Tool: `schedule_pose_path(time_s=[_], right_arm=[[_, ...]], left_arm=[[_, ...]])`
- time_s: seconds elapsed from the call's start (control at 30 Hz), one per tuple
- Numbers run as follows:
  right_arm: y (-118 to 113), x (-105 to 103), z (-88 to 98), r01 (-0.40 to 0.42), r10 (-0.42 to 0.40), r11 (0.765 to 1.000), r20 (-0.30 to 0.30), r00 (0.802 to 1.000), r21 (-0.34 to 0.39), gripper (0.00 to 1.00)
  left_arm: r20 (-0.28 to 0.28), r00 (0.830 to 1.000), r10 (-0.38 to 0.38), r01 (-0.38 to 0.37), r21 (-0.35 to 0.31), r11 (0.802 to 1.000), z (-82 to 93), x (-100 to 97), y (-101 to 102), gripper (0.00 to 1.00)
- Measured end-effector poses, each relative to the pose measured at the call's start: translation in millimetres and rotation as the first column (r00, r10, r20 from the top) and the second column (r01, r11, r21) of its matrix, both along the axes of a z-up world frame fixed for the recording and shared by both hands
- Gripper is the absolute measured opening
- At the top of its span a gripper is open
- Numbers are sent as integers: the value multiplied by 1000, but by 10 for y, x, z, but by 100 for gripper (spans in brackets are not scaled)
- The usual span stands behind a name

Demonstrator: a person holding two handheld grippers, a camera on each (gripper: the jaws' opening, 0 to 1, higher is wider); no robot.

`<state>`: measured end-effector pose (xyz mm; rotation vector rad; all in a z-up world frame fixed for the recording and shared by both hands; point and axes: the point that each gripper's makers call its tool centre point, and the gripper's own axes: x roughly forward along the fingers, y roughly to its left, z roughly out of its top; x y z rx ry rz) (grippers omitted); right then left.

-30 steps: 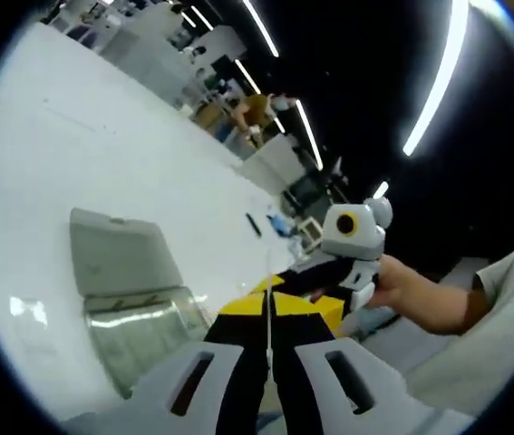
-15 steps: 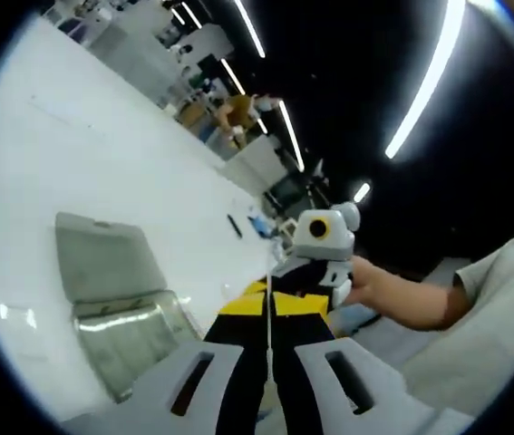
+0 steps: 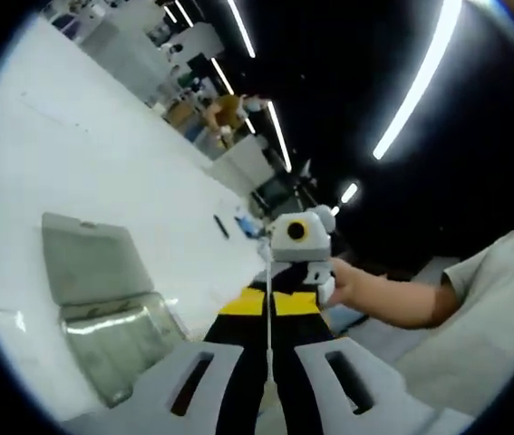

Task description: Insert the divider into the dual guide fixture by aligning both edges with the guide slots and pushing it downward to the bottom, including one-sided entry, uneven engagement, binding, and posture correction.

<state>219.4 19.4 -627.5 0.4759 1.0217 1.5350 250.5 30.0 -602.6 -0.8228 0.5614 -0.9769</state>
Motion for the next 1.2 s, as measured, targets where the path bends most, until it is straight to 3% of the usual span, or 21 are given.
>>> schedule_pose_path(time_s=[0.17, 0.4, 1.2], right_arm=[[-12, -7, 9, 11, -10, 1000, -34, 999, 28, 11], [1, -38, 54, 9, -5, 998, -74, 997, 60, 10], [130, -67, 90, 1, 7, 997, -106, 994, 79, 6]], left_arm=[[1, 1000, 3, -3, -13, 1000, 13, 6, 25, 0], [1, 1000, -6, 6, -22, 1000, 12, -9, 39, 0], [0, 1000, -9, 9, -59, 998, 23, -50, 73, 0]])
